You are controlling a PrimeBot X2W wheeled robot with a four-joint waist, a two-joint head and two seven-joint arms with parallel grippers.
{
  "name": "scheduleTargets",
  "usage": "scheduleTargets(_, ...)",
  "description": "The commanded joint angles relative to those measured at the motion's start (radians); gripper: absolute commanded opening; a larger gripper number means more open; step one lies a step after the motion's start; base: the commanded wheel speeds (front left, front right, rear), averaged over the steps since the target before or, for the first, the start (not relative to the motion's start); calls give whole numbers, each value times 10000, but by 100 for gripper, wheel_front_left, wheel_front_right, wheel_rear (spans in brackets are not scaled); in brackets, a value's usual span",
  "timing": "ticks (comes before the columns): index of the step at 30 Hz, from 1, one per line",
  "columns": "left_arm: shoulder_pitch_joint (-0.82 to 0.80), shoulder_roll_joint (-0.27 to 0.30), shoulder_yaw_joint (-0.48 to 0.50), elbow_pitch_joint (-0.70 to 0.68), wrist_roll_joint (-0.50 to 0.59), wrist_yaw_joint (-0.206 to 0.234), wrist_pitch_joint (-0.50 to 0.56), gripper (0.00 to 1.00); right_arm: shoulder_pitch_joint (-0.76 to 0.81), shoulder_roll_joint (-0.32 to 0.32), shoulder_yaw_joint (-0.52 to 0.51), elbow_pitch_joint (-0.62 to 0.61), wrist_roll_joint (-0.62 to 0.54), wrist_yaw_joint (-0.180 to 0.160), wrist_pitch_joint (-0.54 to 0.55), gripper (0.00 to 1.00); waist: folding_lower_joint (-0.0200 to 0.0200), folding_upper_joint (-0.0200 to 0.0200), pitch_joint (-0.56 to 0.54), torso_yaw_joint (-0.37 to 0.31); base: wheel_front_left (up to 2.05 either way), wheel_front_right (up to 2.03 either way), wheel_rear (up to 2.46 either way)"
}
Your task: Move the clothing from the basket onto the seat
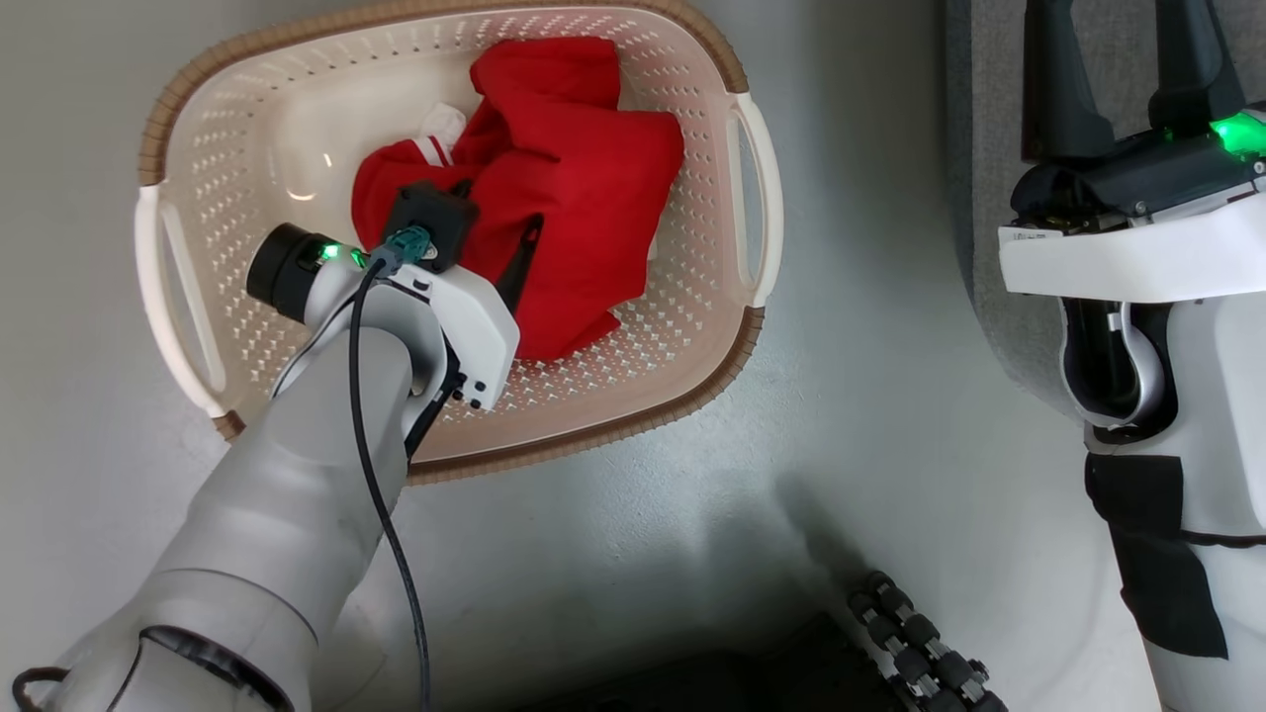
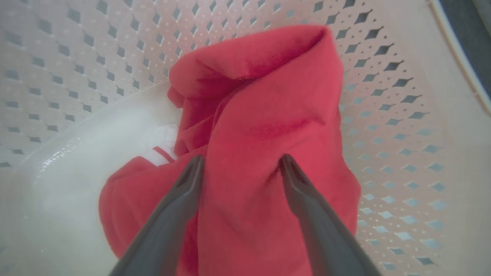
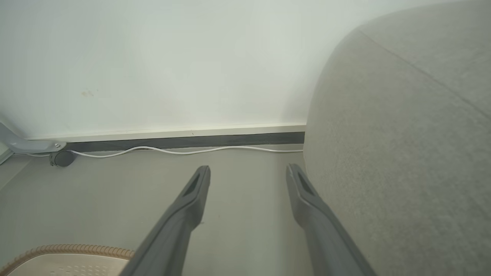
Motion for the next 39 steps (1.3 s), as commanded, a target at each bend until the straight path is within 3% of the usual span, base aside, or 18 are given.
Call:
scheduleTargets(1,1,53,69,-17,-99,98,-61,100,235,52,110,-268,95,29,-57,100,0,0,99,-83,0,0,0)
scheduleTargets(15,-783,53,-798,487,-420,146,207,97,512,236,183,-219,220,29,-57,100,0,0,416,-343,0,0,0)
scheduleTargets(16,-827,53,-873,543,-528,129,275,0,520,249,172,-192,244,29,-57,100,0,0,407,-367,0,0,0)
scheduleTargets(28,-364,53,-1082,363,-977,25,-29,0,342,78,-164,-35,178,29,-57,100,0,0,-401,-121,0,0,0)
scheduleTargets(39,1152,53,-269,-1672,-878,178,-58,0,918,-438,-358,393,-50,29,-57,100,0,0,-2382,699,0,0,0)
